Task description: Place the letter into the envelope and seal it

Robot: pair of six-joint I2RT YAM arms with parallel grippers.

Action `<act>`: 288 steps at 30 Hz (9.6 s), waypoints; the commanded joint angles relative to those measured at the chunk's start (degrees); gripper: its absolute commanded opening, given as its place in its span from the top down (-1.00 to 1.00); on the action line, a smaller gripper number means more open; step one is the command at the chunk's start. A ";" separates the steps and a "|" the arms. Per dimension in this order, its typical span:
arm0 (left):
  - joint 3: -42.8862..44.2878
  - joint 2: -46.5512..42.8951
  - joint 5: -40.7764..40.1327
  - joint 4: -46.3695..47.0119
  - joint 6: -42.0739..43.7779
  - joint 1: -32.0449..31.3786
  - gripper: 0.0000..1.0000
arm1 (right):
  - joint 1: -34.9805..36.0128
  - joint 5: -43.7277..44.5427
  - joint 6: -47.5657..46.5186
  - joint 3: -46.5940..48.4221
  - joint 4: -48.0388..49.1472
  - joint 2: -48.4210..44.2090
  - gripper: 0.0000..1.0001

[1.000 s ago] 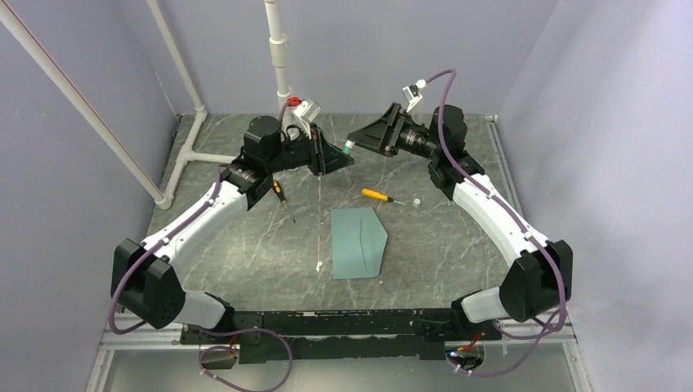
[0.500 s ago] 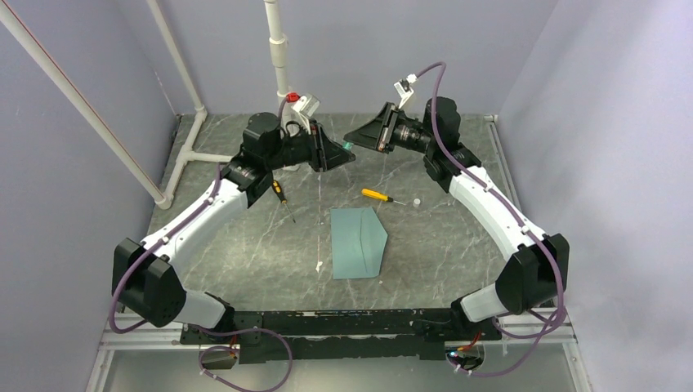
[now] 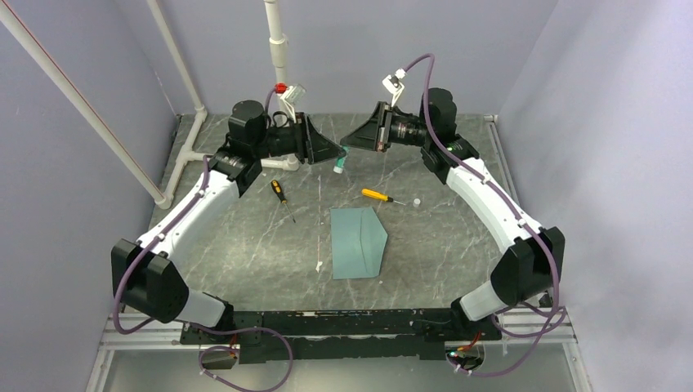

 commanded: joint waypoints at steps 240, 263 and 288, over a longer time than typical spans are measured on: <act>-3.45 -9.39 -4.91 35.82 -34.34 7.16 0.95 | 18.76 26.68 -62.63 -13.37 39.89 -14.25 -0.34; -3.99 -7.76 -3.21 41.81 -36.30 7.12 0.95 | 19.05 24.45 -47.82 -4.55 34.97 -10.17 0.87; 2.52 -8.25 3.64 40.73 -23.07 7.21 0.95 | 14.69 18.32 -16.88 -8.46 56.35 -10.67 -0.39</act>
